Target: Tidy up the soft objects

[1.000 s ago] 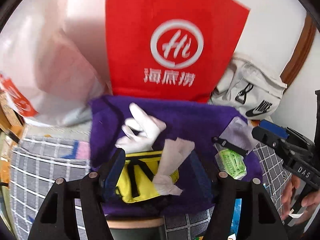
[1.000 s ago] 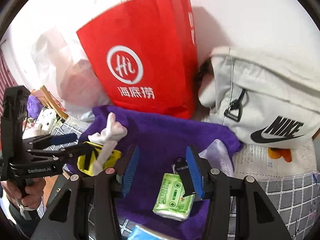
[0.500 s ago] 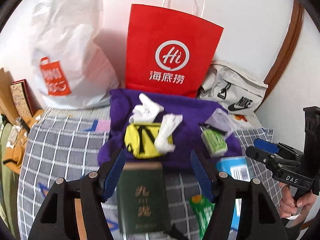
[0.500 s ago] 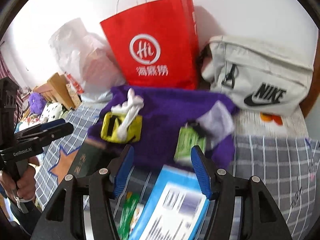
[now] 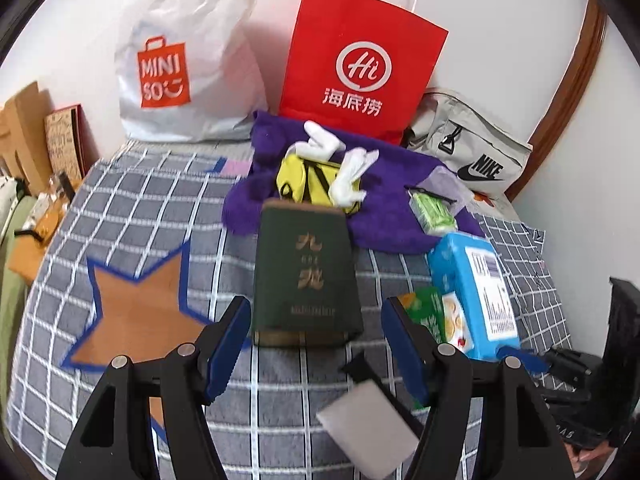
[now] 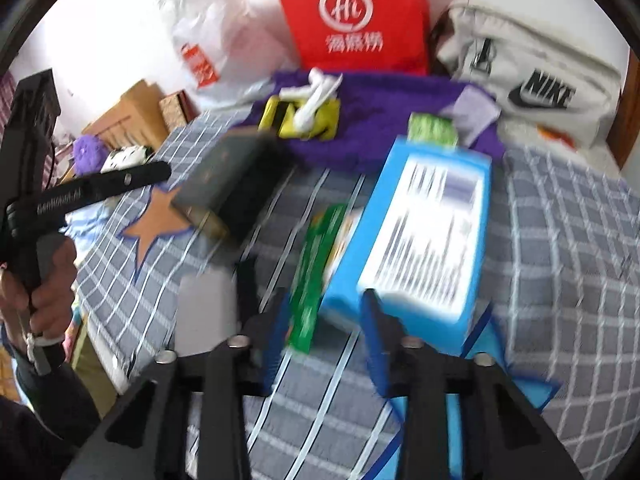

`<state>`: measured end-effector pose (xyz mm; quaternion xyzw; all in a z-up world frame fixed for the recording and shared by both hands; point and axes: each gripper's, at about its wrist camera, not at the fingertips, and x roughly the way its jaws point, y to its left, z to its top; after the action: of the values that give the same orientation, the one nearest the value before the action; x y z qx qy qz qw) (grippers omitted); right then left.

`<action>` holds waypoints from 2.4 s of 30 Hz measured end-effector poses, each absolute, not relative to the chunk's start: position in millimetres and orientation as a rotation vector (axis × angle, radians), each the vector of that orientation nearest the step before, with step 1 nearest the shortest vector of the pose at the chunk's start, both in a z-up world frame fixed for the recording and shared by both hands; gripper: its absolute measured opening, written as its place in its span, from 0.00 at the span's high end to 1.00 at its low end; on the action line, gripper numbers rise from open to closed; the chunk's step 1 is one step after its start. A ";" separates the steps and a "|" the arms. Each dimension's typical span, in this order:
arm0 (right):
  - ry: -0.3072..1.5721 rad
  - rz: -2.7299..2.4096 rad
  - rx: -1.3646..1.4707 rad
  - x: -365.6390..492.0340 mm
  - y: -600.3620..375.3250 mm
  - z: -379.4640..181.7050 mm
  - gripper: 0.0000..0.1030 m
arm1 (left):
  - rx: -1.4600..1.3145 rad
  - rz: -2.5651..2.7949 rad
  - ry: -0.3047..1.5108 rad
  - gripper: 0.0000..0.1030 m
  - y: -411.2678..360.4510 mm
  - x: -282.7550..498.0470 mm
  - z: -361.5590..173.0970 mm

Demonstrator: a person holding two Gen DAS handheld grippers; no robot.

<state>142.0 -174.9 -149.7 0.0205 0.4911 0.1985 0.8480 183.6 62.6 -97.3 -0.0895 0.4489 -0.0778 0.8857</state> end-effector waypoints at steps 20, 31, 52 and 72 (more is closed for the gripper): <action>0.985 0.464 0.151 134.3 -165.8 -181.4 0.96 | -0.184 -0.153 0.975 0.38 64.9 139.7 -130.9; 0.976 0.528 0.177 79.9 -192.7 -158.2 0.97 | -0.165 -0.161 0.967 0.38 55.1 121.5 -125.0; 0.979 0.378 -0.056 73.4 -193.1 -189.6 0.44 | -0.126 -0.183 0.993 0.38 38.0 115.1 -134.7; 0.964 0.327 -0.155 81.8 -176.1 -205.1 0.90 | -0.125 -0.197 1.002 0.38 42.3 117.6 -137.5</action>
<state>81.8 -176.1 -205.1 -0.0741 0.4609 0.1563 0.8704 117.6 42.3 -137.5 -0.0598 0.4794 -0.0940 0.8705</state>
